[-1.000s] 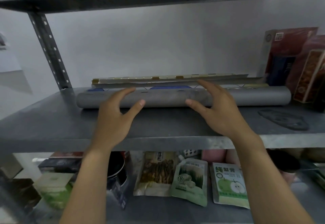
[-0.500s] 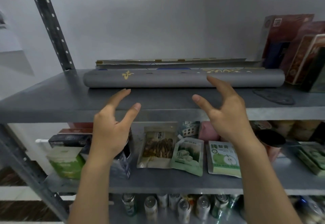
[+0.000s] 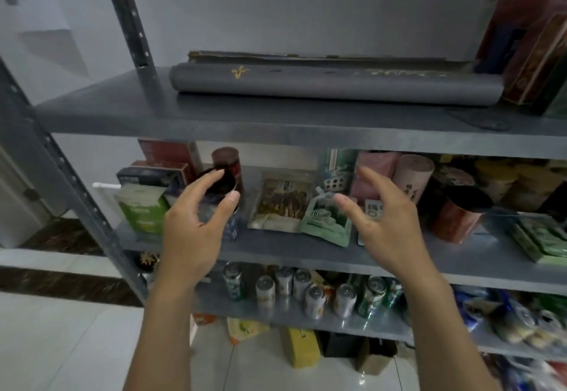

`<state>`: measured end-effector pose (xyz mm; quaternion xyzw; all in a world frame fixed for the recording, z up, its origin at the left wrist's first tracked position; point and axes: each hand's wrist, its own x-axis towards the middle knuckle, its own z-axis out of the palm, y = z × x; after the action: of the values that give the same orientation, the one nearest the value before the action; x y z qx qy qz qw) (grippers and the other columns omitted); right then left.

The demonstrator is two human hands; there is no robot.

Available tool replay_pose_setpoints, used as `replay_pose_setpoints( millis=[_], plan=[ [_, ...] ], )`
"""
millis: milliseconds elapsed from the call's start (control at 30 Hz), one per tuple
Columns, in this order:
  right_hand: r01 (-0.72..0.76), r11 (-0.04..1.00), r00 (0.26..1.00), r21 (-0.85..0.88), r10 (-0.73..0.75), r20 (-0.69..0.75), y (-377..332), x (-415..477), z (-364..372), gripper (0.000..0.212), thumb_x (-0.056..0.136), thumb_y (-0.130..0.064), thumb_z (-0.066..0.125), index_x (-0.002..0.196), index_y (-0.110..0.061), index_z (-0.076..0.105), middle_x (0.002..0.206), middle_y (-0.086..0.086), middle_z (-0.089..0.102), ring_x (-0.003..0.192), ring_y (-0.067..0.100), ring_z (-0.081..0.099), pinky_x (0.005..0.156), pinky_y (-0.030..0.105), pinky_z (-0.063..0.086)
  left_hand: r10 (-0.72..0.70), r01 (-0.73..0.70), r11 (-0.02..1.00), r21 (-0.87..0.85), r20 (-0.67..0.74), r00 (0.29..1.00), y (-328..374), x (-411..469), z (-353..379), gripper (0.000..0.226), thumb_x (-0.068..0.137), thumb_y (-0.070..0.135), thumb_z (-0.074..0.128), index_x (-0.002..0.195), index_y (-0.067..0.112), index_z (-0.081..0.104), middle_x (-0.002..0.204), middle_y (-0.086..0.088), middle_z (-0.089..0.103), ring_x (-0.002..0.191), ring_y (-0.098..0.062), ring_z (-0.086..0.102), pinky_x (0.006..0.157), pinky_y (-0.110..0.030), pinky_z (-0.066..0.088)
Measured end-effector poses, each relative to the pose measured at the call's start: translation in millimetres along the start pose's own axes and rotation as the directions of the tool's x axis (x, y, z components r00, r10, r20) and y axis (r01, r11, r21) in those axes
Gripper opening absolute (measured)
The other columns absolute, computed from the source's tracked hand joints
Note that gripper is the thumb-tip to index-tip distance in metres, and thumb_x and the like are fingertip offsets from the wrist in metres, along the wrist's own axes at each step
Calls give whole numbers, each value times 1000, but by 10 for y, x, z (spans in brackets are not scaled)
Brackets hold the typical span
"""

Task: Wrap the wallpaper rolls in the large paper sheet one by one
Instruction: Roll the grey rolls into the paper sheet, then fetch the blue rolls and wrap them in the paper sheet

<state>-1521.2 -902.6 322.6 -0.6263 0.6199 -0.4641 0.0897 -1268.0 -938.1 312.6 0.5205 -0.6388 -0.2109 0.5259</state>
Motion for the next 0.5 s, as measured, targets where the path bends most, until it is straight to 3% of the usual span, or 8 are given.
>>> replay_pose_setpoints(
  millis=[233, 400, 500],
  plan=[
    [-5, 995, 935, 98, -31, 354, 356, -473, 174, 68, 84, -61, 53, 144, -34, 36, 150, -12, 37, 138, 9, 32, 114, 39, 32, -209, 220, 973, 68, -144, 967, -1, -1006, 83, 34, 88, 44, 59, 122, 43, 55, 127, 21, 55, 120, 0, 48, 100, -24, 40],
    [20, 986, 799, 166, -115, 590, 490, -929, 200, 68, 85, -63, 52, 145, -37, 34, 151, -14, 33, 138, 7, 31, 110, 31, 31, -329, 373, 917, 145, -258, 909, 184, -2003, 114, 42, 85, 51, 56, 124, 37, 57, 132, 16, 55, 123, -1, 46, 103, -26, 39],
    [76, 979, 706, 190, -188, 683, 446, -1251, 255, 74, 82, -70, 49, 146, -35, 34, 150, -15, 33, 137, 6, 32, 110, 30, 30, -410, 512, 824, 241, -370, 834, 276, -2614, -39, 49, 84, 56, 54, 129, 36, 54, 137, 15, 51, 127, -4, 42, 107, -33, 36]
  ],
)
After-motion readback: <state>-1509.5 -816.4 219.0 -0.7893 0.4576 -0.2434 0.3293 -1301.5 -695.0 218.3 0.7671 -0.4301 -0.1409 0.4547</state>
